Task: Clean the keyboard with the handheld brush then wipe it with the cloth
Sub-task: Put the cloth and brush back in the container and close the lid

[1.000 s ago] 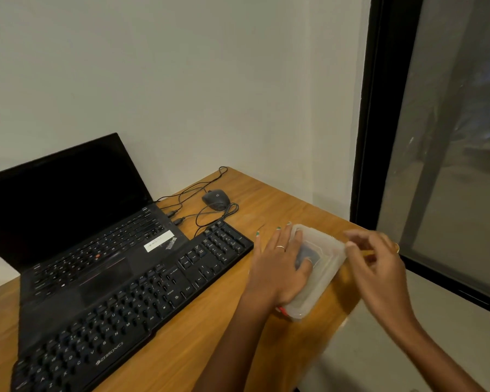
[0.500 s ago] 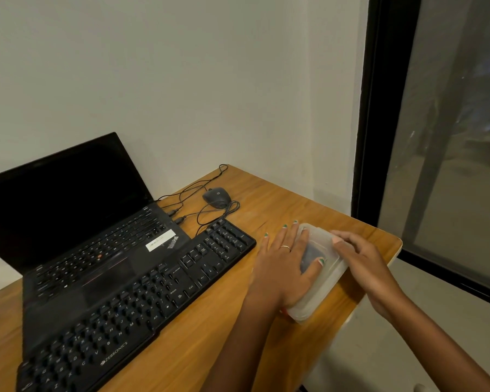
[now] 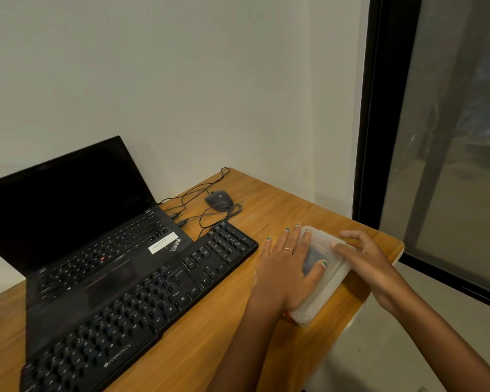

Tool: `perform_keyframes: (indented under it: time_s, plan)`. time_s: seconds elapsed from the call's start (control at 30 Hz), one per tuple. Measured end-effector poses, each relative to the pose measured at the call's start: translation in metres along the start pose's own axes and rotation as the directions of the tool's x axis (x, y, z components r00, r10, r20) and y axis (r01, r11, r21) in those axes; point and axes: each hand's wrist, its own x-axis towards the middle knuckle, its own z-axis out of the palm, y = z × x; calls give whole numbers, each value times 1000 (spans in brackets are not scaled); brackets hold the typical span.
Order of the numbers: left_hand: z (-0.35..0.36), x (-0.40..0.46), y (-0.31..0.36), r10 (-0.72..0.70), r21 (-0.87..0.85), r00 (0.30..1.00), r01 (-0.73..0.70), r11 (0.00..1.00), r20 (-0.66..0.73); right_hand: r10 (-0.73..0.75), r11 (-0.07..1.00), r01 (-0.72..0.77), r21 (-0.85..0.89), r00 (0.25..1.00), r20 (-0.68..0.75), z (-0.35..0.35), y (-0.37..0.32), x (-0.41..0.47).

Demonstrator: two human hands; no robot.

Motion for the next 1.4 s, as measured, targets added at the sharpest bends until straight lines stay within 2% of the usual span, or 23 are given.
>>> perform_keyframes:
  time_s: [0.13,0.2,0.33,0.43,0.67,0.77,0.87,0.93,0.97,1.07,1.17,1.23,1.33,1.4]
  plan:
    - [0,0,0,7,14,1000,-7,1000,0,19,971,1,239,997,-80,-1,-5,-1]
    - [0,0,1,10,17,1000,-10,1000,2,-35,961,66,269,992,-119,-2,-12,-2]
    - [0,0,1,10,10,1000,-10,1000,-7,-236,970,243,23,959,-159,0,-10,-8]
    - [0,0,1,15,20,1000,-15,1000,-9,-385,918,360,-165,909,-160,2,-3,-11]
    - [1,0,1,7,24,1000,-7,1000,-2,-460,871,409,-271,873,-164,5,-1,-8]
    - [0,0,2,3,7,1000,-3,1000,-10,-495,820,421,-388,861,-113,2,0,-11]
    - [-4,-2,5,-13,-64,999,11,998,-32,-609,649,433,-626,789,-86,9,0,-28]
    - [-6,-2,5,-50,-137,998,44,990,-39,-686,555,458,-694,724,-71,22,-2,-50]
    - [-7,-1,5,-74,-176,996,65,982,-46,-696,542,468,-698,716,-61,30,-2,-61]
    - [-9,-1,6,-176,-295,979,140,945,-101,-680,519,503,-691,733,23,52,6,-88]
    - [-10,-2,6,-288,-368,945,217,904,-152,-622,475,464,-748,778,88,62,16,-100]
    - [-10,-3,5,-355,-423,922,263,867,-155,-622,418,439,-796,776,101,59,17,-101]
    - [-14,-6,4,-430,-563,894,292,773,-128,-645,292,438,-850,746,163,52,14,-95]
    - [-18,-9,1,-468,-705,875,254,662,-124,-649,249,427,-869,740,177,46,16,-87]
